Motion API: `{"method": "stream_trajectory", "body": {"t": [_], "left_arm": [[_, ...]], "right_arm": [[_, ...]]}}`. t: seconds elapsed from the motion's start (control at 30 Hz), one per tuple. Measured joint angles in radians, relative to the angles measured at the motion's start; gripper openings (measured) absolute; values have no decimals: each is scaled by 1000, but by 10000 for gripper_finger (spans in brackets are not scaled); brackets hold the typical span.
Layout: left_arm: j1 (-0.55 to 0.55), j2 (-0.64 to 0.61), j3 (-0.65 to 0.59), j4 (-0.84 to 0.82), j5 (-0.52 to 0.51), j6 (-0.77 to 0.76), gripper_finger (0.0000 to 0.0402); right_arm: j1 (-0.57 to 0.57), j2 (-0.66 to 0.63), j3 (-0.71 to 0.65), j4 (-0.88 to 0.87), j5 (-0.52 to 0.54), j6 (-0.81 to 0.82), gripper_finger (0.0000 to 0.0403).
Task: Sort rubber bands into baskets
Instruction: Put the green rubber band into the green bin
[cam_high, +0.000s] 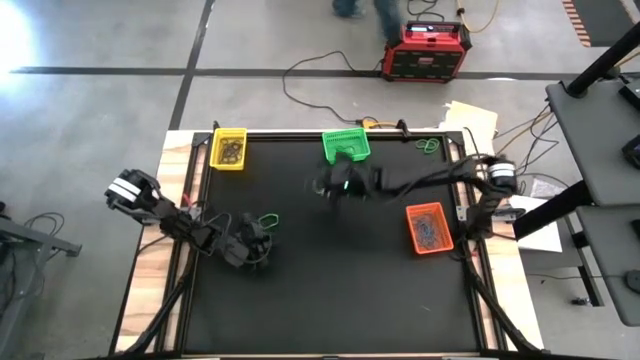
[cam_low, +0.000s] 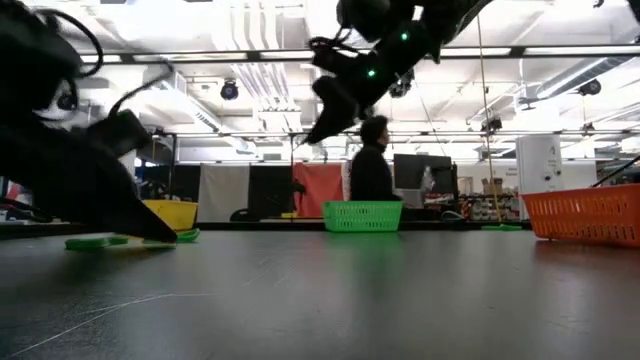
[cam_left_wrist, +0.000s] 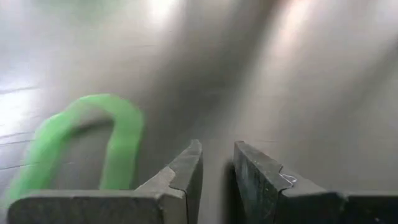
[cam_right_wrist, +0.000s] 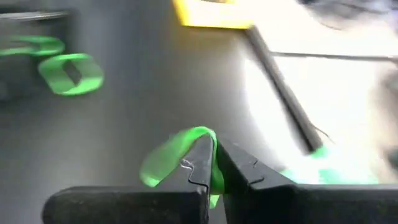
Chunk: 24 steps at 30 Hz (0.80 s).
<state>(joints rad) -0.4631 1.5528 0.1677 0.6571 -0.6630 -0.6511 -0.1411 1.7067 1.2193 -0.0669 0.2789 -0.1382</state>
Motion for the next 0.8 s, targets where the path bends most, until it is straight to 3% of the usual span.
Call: {"method": "stream_trajectory", "body": {"t": [0.13,0.2,0.3,0.47,0.6,0.8], "left_arm": [[-40,-2,6,133,54,100,77],[-60,-16,16,146,86,146,77],[-85,-45,39,153,128,184,77],[-120,-137,66,88,243,157,77],[-131,-256,96,-209,281,2,77],[-132,-384,247,-917,272,-225,77]], "right_arm": [[-164,-47,2,-69,-6,11,12],[-247,-42,0,-72,-85,41,12],[-352,-14,3,-54,-211,49,12],[-467,40,2,-63,-237,49,12],[-516,77,4,-52,-314,52,12],[-551,125,4,-48,-358,51,13]]}}
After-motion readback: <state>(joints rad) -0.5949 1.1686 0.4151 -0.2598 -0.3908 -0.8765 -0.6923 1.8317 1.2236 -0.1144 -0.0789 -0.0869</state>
